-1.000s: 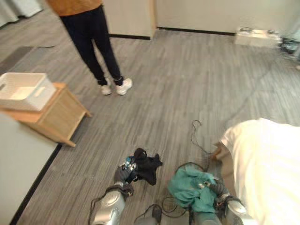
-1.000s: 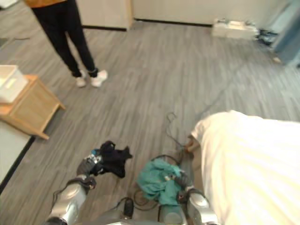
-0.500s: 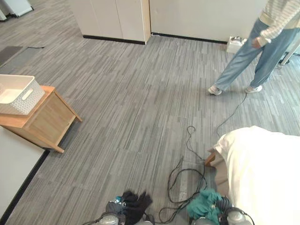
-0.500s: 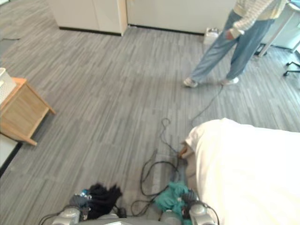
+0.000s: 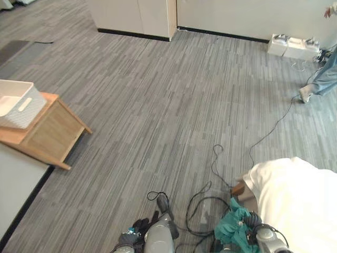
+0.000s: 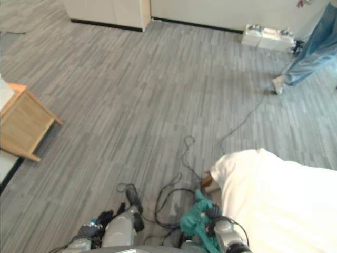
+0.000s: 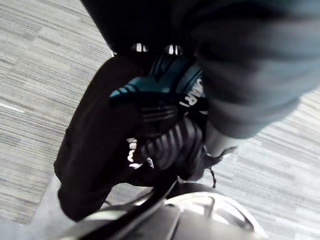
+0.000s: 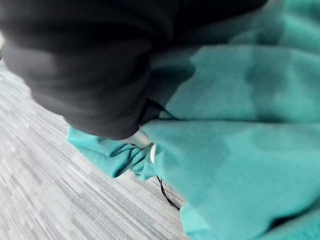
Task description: Tidy up the quilt and then pick up the clothes from the bed and put them into the laundry hamper.
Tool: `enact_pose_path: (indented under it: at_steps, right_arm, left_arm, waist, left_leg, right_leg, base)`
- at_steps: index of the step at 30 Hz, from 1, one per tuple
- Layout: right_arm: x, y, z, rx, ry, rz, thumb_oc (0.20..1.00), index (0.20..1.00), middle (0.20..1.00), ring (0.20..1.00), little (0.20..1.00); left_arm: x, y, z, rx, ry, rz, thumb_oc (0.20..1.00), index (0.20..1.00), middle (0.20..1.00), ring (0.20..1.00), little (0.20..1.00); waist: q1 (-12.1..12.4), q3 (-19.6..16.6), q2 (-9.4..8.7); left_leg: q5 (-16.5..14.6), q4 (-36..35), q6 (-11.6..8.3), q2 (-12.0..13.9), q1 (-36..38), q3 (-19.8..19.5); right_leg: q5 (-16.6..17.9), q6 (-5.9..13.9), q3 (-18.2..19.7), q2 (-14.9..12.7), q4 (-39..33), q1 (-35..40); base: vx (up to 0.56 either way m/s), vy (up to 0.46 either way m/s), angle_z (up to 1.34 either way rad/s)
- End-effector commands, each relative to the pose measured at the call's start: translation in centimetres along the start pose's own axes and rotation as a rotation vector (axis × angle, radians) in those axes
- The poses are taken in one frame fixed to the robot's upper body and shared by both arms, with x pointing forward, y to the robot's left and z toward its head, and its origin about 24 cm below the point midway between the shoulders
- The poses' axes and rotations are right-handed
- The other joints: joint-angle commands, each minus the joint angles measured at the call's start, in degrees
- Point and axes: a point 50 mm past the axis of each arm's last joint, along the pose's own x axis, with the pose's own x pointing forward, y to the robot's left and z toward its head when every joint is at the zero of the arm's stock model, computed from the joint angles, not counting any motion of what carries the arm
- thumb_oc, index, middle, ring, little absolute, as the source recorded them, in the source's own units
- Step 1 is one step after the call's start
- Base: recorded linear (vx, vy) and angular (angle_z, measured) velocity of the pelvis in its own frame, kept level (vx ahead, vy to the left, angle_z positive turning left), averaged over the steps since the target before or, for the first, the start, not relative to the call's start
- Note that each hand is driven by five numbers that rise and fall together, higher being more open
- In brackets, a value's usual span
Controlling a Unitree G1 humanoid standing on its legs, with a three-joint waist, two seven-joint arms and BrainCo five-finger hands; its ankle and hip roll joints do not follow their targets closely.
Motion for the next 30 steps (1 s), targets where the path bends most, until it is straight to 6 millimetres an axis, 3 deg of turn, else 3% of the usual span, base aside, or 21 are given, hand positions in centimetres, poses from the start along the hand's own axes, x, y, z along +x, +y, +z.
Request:
enact_pose_path:
  at_steps: [1,2,3,4,6,7,9,10,12,14,15,17,18,19,22,23,24,26,28,29,30]
  right_arm:
    - [0.6,-0.3,4.9,0.079,-0.178,-0.002,0.2,0.2,0.2,0.2,0.2]
    - [0.7,-0.4,4.9,0.091,-0.169,-0.009,0.2,0.2,0.2,0.2,0.2]
    - [0.8,-0.7,5.3,0.09,-0.182,-0.018,0.2,0.2,0.2,0.2,0.2]
    - [0.8,-0.9,5.5,0.095,-0.188,-0.021,0.2,0.2,0.2,0.2,0.2]
    - [0.7,-1.3,5.6,0.111,-0.196,-0.033,0.2,0.2,0.2,0.2,0.2]
    - [0.6,-2.1,5.5,0.149,-0.207,-0.059,0.2,0.2,0.2,0.2,0.2]
    - [0.5,-2.6,5.4,0.172,-0.21,-0.075,0.2,0.2,0.2,0.2,0.2]
    - [0.5,-2.8,5.0,0.18,-0.192,-0.08,0.2,0.2,0.2,0.2,0.2]
    - [0.5,-2.8,4.4,0.184,-0.169,-0.075,0.2,0.2,0.2,0.2,0.2]
    - [0.5,-2.2,4.5,0.191,-0.177,-0.042,0.2,0.2,0.2,0.2,0.2]
    - [0.5,-2.5,4.4,0.188,-0.177,-0.046,0.2,0.2,0.2,0.2,0.2]
    - [0.5,-2.5,4.5,0.188,-0.177,-0.046,0.2,0.2,0.2,0.2,0.2]
    - [0.4,-3.3,6.1,0.189,-0.24,-0.063,0.2,0.2,0.2,0.2,0.2]
    - [0.5,-3.4,6.6,0.178,-0.251,-0.062,0.2,0.2,0.2,0.2,0.2]
    - [0.7,-3.1,7.2,0.131,-0.255,-0.042,0.2,0.2,0.2,0.2,0.2]
    - [0.7,-3.1,7.2,0.131,-0.255,-0.042,0.2,0.2,0.2,0.2,0.2]
    - [0.8,-3.0,6.5,0.111,-0.23,-0.046,0.2,0.2,0.2,0.2,0.2]
    - [0.8,-3.1,5.9,0.101,-0.209,-0.059,0.2,0.2,0.2,0.2,0.2]
    - [0.8,-3.1,5.8,0.091,-0.203,-0.057,0.2,0.2,0.2,0.2,0.2]
    - [0.8,-2.9,5.5,0.08,-0.195,-0.048,0.2,0.2,0.2,0.2,0.2]
    - [0.9,-2.5,5.0,0.082,-0.173,-0.042,0.2,0.2,0.2,0.2,0.2]
  left_arm:
    - [0.2,0.7,2.5,0.071,-0.098,0.018,0.2,0.2,0.2,0.2,0.2]
    - [0.3,0.9,2.6,0.083,-0.092,0.029,0.2,0.2,0.2,0.2,0.2]
    - [0.4,0.9,3.3,0.091,-0.112,0.03,0.2,0.2,0.2,0.2,0.2]
    - [0.4,0.6,3.9,0.108,-0.129,0.022,0.2,0.2,0.2,0.2,0.2]
    - [0.4,0.0,5.3,0.137,-0.176,0.012,0.2,0.2,0.2,0.2,0.2]
    - [0.2,-1.2,7.1,0.17,-0.245,-0.018,0.2,0.2,0.2,0.2,0.2]
    - [0.1,-1.8,7.9,0.195,-0.275,-0.034,0.2,0.2,0.2,0.2,0.2]
    - [0.1,-1.9,7.9,0.187,-0.272,-0.037,0.2,0.2,0.2,0.2,0.2]
    - [0.2,-1.8,6.3,0.185,-0.222,-0.035,0.2,0.2,0.2,0.2,0.2]
    - [0.2,-1.8,5.0,0.152,-0.179,-0.029,0.2,0.2,0.2,0.2,0.2]
    - [0.2,-1.9,4.7,0.128,-0.171,-0.035,0.2,0.2,0.2,0.2,0.2]
    - [0.2,-1.9,4.7,0.128,-0.171,-0.034,0.2,0.2,0.2,0.2,0.2]
    - [0.1,-1.7,4.9,0.081,-0.198,-0.035,0.2,0.2,0.2,0.2,0.2]
    - [0.0,-1.8,5.0,0.069,-0.203,-0.034,0.2,0.2,0.2,0.2,0.2]
    - [0.0,-1.7,4.9,0.049,-0.202,-0.025,0.2,0.2,0.2,0.2,0.2]
    - [0.0,-1.7,4.8,0.049,-0.202,-0.025,0.2,0.2,0.2,0.2,0.2]
    - [0.0,-1.8,3.5,0.071,-0.161,-0.037,0.2,0.2,0.2,0.2,0.2]
    - [-0.1,-2.0,2.5,0.084,-0.126,-0.052,0.2,0.2,0.2,0.2,0.2]
    - [-0.1,-1.9,1.8,0.091,-0.102,-0.055,0.2,0.2,0.2,0.2,0.2]
    - [-0.2,-1.6,1.3,0.091,-0.08,-0.05,0.2,0.2,0.2,0.2,0.2]
    - [-0.1,-1.6,0.5,0.104,-0.038,-0.049,0.2,0.2,0.2,0.2,0.2]
  waist:
    - [4.04,-0.18,-2.12]
    - [3.2,1.24,-1.6]
    - [1.84,2.34,-0.21]
    - [0.53,3.12,0.13]
    - [-2.52,4.9,1.83]
    - [-5.18,5.79,1.9]
    - [-7.71,5.74,1.41]
    - [-8.55,5.25,1.27]
    - [-8.91,3.91,1.27]
    - [-9.37,3.17,1.61]
    - [-8.83,3.84,1.42]
    - [-9.04,3.63,1.34]
    - [-5.29,6.63,0.37]
    - [-4.15,6.93,0.08]
    - [-0.29,6.02,0.57]
    - [-0.22,6.13,0.39]
    - [0.65,4.48,1.53]
    - [0.32,2.42,2.08]
    - [0.64,1.44,2.19]
    - [1.06,0.64,1.76]
    - [0.49,0.98,0.82]
  left_leg:
    - [6.51,-6.0,1.92,-4.92,-2.08,-4.26]
    - [3.88,-7.15,4.01,-6.54,2.83,-6.29]
    - [3.15,-8.8,4.59,-6.44,6.0,-8.8]
    - [2.39,-10.31,4.61,-6.82,9.0,-10.35]
    - [1.38,-11.07,4.04,-6.15,13.55,-14.84]
    - [-0.6,-11.07,2.43,-6.95,16.32,-21.44]
    - [-4.25,-11.07,1.14,-7.33,19.72,-26.41]
    - [-6.03,-11.07,0.85,-7.24,21.74,-27.9]
    - [-8.09,-8.97,-0.07,-5.96,26.33,-28.82]
    - [-2.78,5.4,-1.25,-2.34,23.84,-28.24]
    - [1.63,18.67,-1.35,-0.03,19.0,-28.03]
    - [1.69,18.81,-1.35,-0.11,18.59,-28.25]
    - [1.38,41.95,0.41,3.11,5.59,-24.07]
    - [0.37,44.33,-0.53,2.71,2.03,-21.79]
    - [-1.79,31.21,-0.85,0.21,-3.83,-13.95]
    - [-1.67,30.85,-0.8,-0.03,-3.5,-13.75]
    - [0.26,12.68,-2.98,1.28,-2.55,-4.81]
    - [3.68,-2.7,-2.54,0.34,1.2,3.26]
    - [4.66,-5.61,-2.09,-0.11,3.08,4.5]
    - [3.57,-6.79,-0.32,-2.29,4.77,2.64]
    - [0.56,-5.89,3.42,-6.34,7.2,-0.82]
  right_leg:
    - [9.31,9.35,0.74,-1.25,19.7,3.88]
    - [18.99,9.63,2.08,-2.92,35.44,-3.07]
    - [16.09,8.41,3.96,-1.21,42.66,-9.4]
    - [12.02,8.15,3.92,-0.65,43.43,-13.95]
    - [8.02,5.17,1.94,0.02,37.88,-20.51]
    - [5.14,3.65,5.87,2.52,21.46,-21.56]
    - [6.72,4.11,14.31,3.13,5.34,-23.57]
    - [10.33,5.95,16.88,1.48,0.89,-25.86]
    - [11.73,6.4,12.9,-0.26,1.49,-25.41]
    - [12.24,4.07,11.68,0.71,3.84,-22.16]
    - [12.27,1.87,10.24,0.91,3.91,-19.8]
    - [12.32,1.86,10.08,0.79,3.88,-20.0]
    - [8.25,-3.06,4.86,2.22,1.16,-11.26]
    - [7.0,-3.04,4.07,2.18,-0.08,-8.83]
    - [3.29,-1.34,2.01,2.55,-1.91,-3.08]
    - [3.27,-1.27,2.06,2.31,-1.91,-2.96]
    - [-0.34,0.63,-1.24,3.41,-1.91,1.81]
    - [-1.73,2.3,-4.5,3.49,-1.01,4.53]
    - [-0.91,3.2,-5.44,3.38,2.08,4.67]
    - [0.09,4.21,-5.74,2.81,6.09,4.64]
    - [9.24,8.47,-5.61,-0.37,23.61,0.92]
  base:
    - [0.67,0.292,0.26]
    - [0.68,0.281,0.37]
    - [0.96,0.297,0.61]
    - [0.64,0.09,0.99]
    - [0.79,-0.146,1.87]
    - [1.04,-0.347,2.15]
    - [0.93,-0.318,2.54]
    - [0.8,-0.198,2.42]
    - [0.83,-0.249,1.2]
    - [0.72,-0.406,0.82]
    - [0.39,-0.323,0.82]
    - [0.35,-0.342,0.82]
    - [0.7,-0.573,0.55]
    - [0.9,-0.627,0.3]
    - [0.51,-0.059,-0.12]
    - [0.77,0.054,-0.18]
    - [0.83,0.073,0.05]
    - [0.85,0.125,0.73]
    - [0.46,0.09,1.09]
    - [0.69,0.199,0.75]
    - [0.87,0.253,0.59]
